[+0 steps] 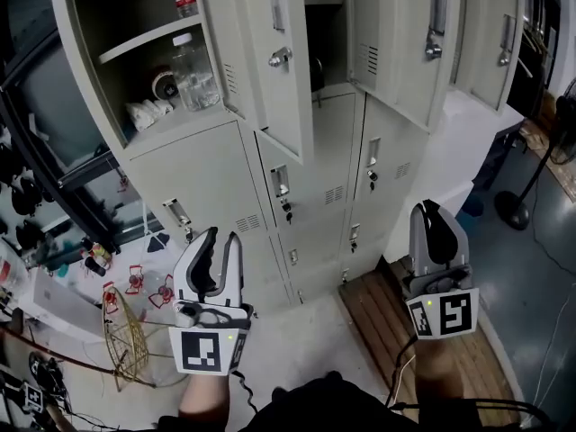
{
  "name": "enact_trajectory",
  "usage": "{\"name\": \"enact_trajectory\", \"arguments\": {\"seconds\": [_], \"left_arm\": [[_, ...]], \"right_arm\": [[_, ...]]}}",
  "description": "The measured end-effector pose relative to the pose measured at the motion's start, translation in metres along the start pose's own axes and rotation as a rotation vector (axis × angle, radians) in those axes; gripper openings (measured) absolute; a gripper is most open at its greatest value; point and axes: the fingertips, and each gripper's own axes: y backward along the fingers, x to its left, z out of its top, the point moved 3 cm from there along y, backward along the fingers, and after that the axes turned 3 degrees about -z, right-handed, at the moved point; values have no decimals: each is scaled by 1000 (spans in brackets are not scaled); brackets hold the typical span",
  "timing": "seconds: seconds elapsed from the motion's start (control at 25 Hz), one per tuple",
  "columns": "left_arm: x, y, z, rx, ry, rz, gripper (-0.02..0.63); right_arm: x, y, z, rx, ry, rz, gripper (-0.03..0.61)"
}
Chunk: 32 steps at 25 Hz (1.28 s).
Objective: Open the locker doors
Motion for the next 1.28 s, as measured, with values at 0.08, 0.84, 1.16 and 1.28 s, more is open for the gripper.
{"name": "enact_trajectory", "arguments": {"seconds": [0.08, 0.84, 1.16, 1.28], "left_arm": [[5, 0, 1, -10, 6, -14, 98], [29, 22, 9, -48, 3, -58, 98], [28, 29, 1, -26, 6, -83, 98], [28, 27, 6, -42, 15, -80, 98]], "right_arm": [[6, 2, 4, 4, 6, -12, 44], [51, 26, 29, 20, 35, -73, 44], [59, 28, 36, 15, 46, -63, 41], [60, 28, 38, 13, 47, -64, 41]]}}
